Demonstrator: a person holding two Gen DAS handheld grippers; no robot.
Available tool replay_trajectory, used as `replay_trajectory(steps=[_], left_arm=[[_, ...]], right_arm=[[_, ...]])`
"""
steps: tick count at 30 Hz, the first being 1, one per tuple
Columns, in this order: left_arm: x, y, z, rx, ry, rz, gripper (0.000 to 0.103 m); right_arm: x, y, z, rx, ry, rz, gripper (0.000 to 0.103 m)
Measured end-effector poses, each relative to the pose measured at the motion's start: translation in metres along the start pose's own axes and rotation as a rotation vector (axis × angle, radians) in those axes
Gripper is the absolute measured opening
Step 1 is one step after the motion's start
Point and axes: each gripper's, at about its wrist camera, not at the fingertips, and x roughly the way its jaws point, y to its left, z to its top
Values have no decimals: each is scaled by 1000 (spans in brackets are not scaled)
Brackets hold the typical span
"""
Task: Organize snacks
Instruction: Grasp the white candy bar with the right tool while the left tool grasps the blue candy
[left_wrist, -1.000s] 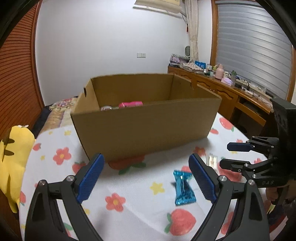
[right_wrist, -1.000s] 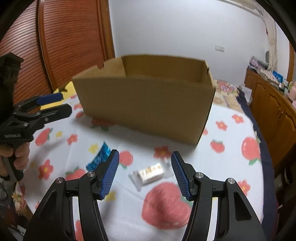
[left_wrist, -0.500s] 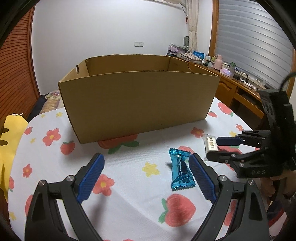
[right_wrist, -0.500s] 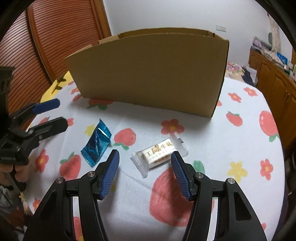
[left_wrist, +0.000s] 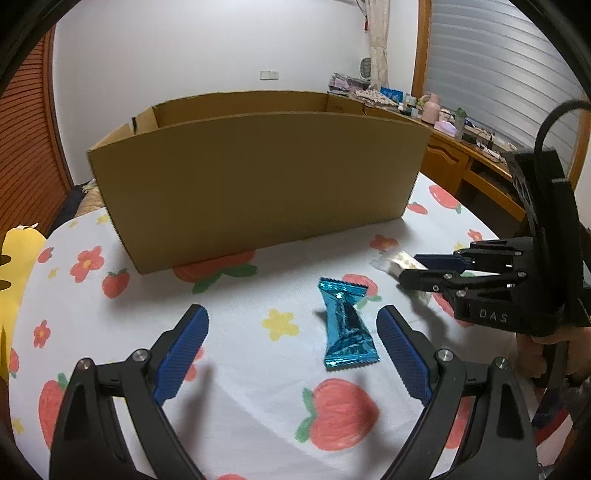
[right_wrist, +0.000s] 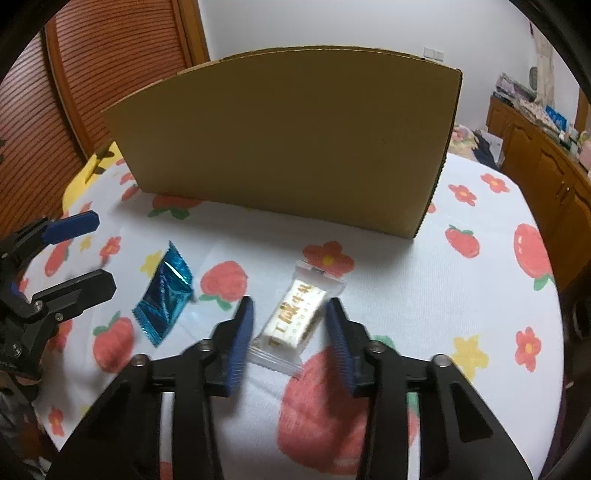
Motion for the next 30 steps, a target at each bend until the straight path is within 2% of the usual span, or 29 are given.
replay_trajectory(steps=[1,12,15,16,18,21,26,28,30], left_arm=[[1,-2,-1,2,8,-9,93],[12,-19,2,22,59,-72,88],[17,-23,4,30,78,-67,77],[19,-25,4,33,85,-68,68],[24,-26,5,26,107,-75,58],[31,-26,4,11,132,-78,54],[33,-24,4,-1,135,-61,40],[32,-23,3,-8,134,-72,26],[31,-22,2,-11,134,-75,24]], right_arm=[[0,-1,-1,-2,1,3,21],[-17,-10,-8,42,-45,33,20],[-26,-13,-17,48,-61,33,20],[-29,-12,-19,50,-66,33,20],[-33,-13,-23,56,-76,33,20],[-38,-15,-28,72,-86,41,20],[-39,-17,-33,89,-89,48,20],[-39,-18,-36,90,-90,43,20],[-40,-18,-37,92,-90,43,20]])
